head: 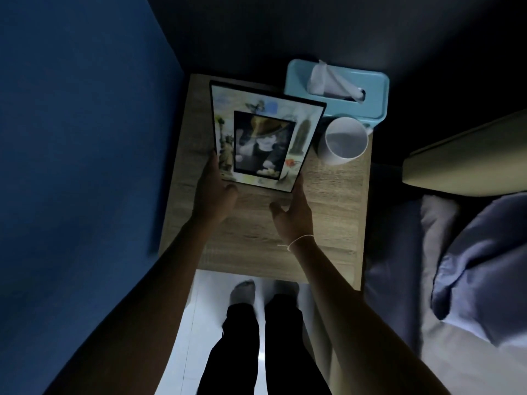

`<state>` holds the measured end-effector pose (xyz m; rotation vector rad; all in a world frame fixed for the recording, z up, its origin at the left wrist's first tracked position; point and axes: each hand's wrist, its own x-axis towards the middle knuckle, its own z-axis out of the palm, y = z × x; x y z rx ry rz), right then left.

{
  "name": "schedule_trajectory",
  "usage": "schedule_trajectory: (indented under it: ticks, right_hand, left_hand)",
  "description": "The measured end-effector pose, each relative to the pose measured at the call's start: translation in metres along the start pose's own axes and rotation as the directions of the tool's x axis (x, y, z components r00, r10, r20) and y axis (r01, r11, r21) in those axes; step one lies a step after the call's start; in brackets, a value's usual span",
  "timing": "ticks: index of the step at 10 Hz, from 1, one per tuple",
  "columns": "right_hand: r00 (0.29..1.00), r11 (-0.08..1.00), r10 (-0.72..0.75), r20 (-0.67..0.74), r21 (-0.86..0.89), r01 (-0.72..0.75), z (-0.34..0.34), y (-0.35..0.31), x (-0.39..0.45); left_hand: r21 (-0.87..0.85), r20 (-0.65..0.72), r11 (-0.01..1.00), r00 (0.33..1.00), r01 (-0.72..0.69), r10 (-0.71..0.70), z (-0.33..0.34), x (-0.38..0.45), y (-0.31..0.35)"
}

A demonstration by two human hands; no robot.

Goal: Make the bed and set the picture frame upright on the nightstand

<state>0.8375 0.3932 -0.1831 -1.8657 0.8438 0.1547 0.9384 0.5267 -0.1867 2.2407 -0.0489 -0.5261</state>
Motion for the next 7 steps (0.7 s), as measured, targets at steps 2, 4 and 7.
schedule_trajectory:
  ticks: [2, 4, 7]
  right_hand:
    - [1.000, 1.000, -0.006, -0.019, -0.004, 0.006, -0.0013, -0.0013, 0.0096]
    - [1.000, 1.000, 0.026, -0.011, 0.002, -0.026, -0.0018, -0.0017, 0.0115]
    - [0.999, 0.999, -0.017, -0.046, 0.039, 0.019, -0.0019, 0.0053, 0.0096]
  left_hand:
    - [-0.041, -0.005, 0.998, 0.999, 0.049, -0.050, 0.0013, 0.0115, -0.0054]
    - [-0.040, -0.007, 0.999, 0.999, 0.037, -0.037, 0.0035, 0.0129, -0.0099]
    - [-0.064, -0.010, 0.998, 1.000, 0.004, -0.004, 0.0012, 0.0118, -0.0127]
